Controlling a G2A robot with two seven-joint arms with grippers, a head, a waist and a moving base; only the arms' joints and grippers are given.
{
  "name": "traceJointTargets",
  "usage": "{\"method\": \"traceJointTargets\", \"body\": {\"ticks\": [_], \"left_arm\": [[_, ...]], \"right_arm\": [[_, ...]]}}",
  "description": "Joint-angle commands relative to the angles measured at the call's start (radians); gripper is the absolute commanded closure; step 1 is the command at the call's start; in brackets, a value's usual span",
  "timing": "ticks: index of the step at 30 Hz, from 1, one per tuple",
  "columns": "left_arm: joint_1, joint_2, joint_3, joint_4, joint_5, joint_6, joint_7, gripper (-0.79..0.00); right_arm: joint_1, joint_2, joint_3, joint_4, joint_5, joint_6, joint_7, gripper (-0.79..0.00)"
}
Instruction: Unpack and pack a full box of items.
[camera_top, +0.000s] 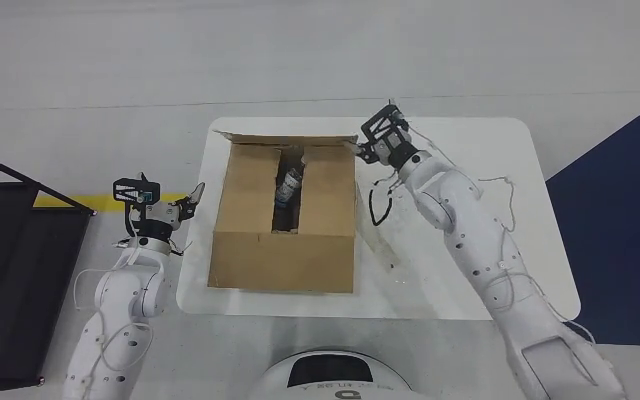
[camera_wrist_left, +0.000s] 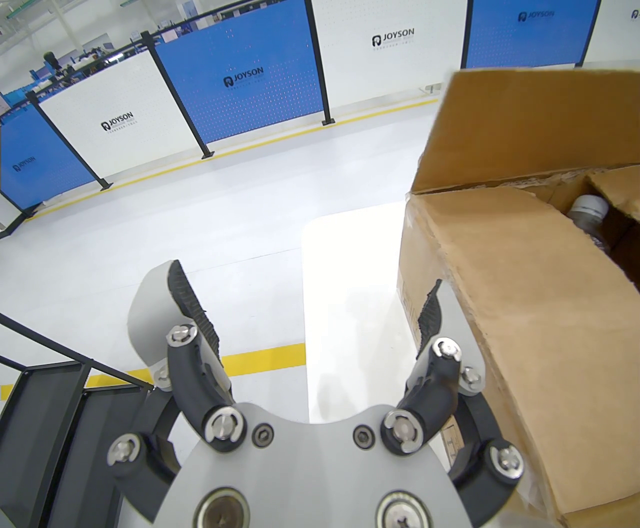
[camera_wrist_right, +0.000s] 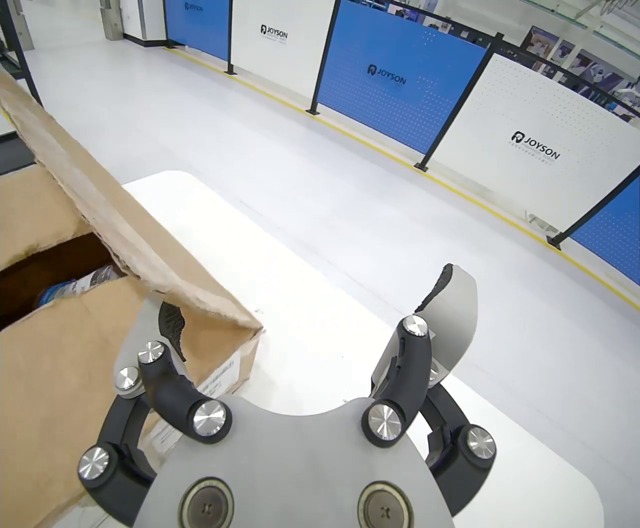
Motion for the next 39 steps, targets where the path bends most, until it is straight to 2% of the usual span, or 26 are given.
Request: {"method": "traceJointTargets", "body": {"ticks": [1, 5, 8, 11, 17, 22, 25, 28, 35, 37, 39], "left_arm": [[0.000, 0.000, 0.000, 0.000, 0.000, 0.000, 0.000, -0.785], [0.000, 0.000, 0.000, 0.000, 0.000, 0.000, 0.000, -0.785], [0.000, 0.000, 0.000, 0.000, 0.000, 0.000, 0.000, -0.785], [0.000, 0.000, 0.000, 0.000, 0.000, 0.000, 0.000, -0.785], [0.000, 0.000, 0.000, 0.000, 0.000, 0.000, 0.000, -0.785], [0.000, 0.000, 0.000, 0.000, 0.000, 0.000, 0.000, -0.785], [0.000, 0.000, 0.000, 0.000, 0.000, 0.000, 0.000, -0.785], [0.000, 0.000, 0.000, 0.000, 0.000, 0.000, 0.000, -0.785], [0.000, 0.000, 0.000, 0.000, 0.000, 0.000, 0.000, -0.785], [0.000, 0.000, 0.000, 0.000, 0.000, 0.000, 0.000, -0.785], [0.000, 0.000, 0.000, 0.000, 0.000, 0.000, 0.000, -0.785]], "right_arm": [[0.073, -0.013, -0.022, 0.045, 0.025, 0.012, 0.056, -0.785], [0.210, -0.048, -0.073, 0.177, 0.140, 0.015, 0.203, -0.785], [0.318, -0.079, -0.111, 0.332, 0.277, -0.013, 0.332, -0.785], [0.404, -0.111, -0.152, 0.488, 0.380, -0.038, 0.404, -0.785], [0.484, -0.161, -0.213, 0.696, 0.462, -0.042, 0.425, -0.785], [0.506, -0.179, -0.231, 0.760, 0.470, -0.087, 0.372, -0.785], [0.482, -0.167, -0.207, 0.722, 0.476, -0.186, 0.281, -0.785], [0.410, -0.135, -0.163, 0.613, 0.428, -0.276, 0.169, -0.785], [0.070, -0.020, 0.043, 0.246, 0.230, -0.502, -0.112, -0.785], [-0.021, 0.006, 0.103, 0.171, 0.168, -0.573, -0.177, -0.785], [-0.097, 0.024, 0.142, 0.115, 0.098, -0.602, -0.222, -0.785]]}}
